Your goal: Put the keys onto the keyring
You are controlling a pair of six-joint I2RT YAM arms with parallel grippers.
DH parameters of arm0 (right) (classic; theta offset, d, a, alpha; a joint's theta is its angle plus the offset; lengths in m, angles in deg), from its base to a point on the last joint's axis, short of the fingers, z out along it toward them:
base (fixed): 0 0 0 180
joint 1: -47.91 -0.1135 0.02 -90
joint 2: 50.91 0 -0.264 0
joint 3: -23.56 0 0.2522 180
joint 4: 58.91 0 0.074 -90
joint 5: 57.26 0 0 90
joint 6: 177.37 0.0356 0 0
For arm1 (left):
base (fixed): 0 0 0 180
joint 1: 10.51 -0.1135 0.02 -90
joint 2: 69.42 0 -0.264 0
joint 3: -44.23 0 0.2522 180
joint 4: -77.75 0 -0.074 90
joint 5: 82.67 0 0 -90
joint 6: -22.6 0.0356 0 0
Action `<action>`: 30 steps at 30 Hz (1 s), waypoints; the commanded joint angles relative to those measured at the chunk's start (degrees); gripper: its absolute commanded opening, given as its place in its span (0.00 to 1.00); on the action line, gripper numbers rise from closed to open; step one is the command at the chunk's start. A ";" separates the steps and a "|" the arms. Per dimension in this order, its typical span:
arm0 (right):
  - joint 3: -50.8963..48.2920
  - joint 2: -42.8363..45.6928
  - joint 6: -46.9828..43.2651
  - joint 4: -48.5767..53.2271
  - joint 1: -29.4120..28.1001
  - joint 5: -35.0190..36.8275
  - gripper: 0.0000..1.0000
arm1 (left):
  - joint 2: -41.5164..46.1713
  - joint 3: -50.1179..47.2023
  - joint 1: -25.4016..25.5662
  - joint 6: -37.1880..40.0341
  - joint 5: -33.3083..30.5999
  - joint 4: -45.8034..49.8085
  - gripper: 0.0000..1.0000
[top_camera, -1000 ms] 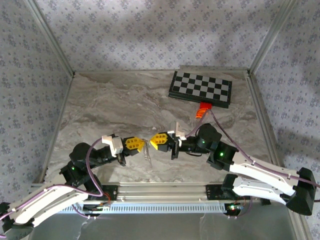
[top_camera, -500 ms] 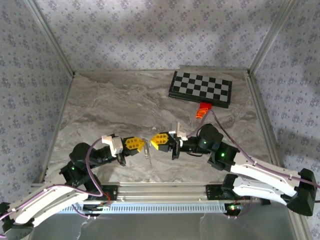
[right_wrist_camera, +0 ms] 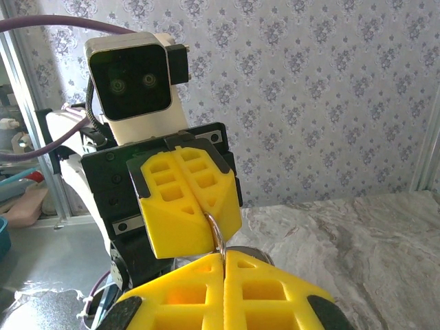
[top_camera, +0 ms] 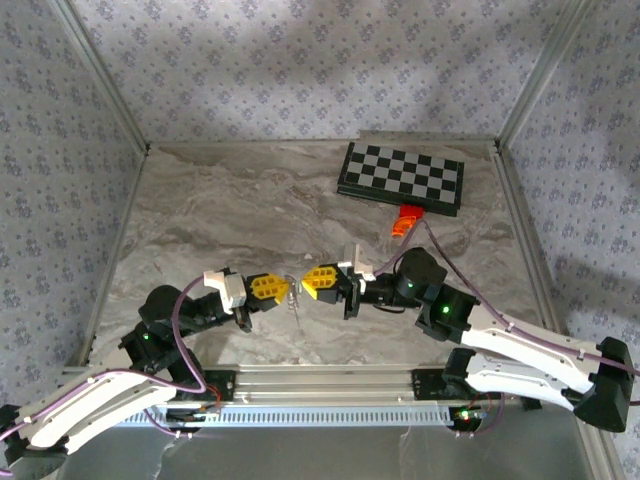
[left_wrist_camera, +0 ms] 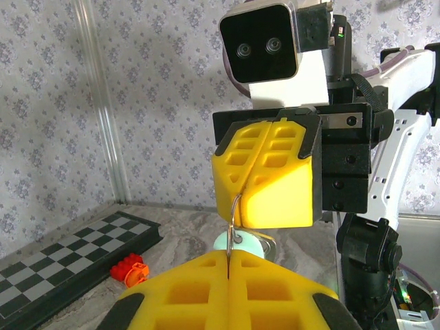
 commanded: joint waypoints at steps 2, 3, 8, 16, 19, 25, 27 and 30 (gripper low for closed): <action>1.81 -0.69 -0.33 -0.45 -0.02 -0.07 0.00 | 0.63 1.49 0.27 -0.16 0.64 -1.99 0.00; 1.89 -0.73 -0.37 -0.37 -0.10 -0.14 0.00 | 0.62 1.57 0.26 -0.16 0.66 -1.94 0.00; 2.04 -0.61 -0.68 0.16 -0.11 -0.16 0.00 | 0.63 1.49 0.26 -0.16 0.59 -1.90 0.00; 2.51 -1.06 -0.43 -0.10 -0.16 -0.68 0.00 | 0.45 1.49 0.25 -0.07 0.56 -2.02 0.00; 2.58 -1.11 -0.42 -0.12 -0.12 -0.85 0.00 | 0.28 1.49 0.26 0.02 0.57 -2.15 0.00; 3.04 -1.19 -0.51 0.16 -0.21 -1.19 0.00 | -0.16 1.75 0.25 0.42 0.66 -1.79 0.00; 3.19 -1.31 -0.45 0.29 -0.26 -1.43 0.00 | -0.35 1.84 0.26 0.52 0.73 -1.73 0.00; 3.42 -1.57 -0.42 0.49 -0.23 -1.82 0.00 | -0.43 1.93 0.26 0.63 0.75 -1.71 0.00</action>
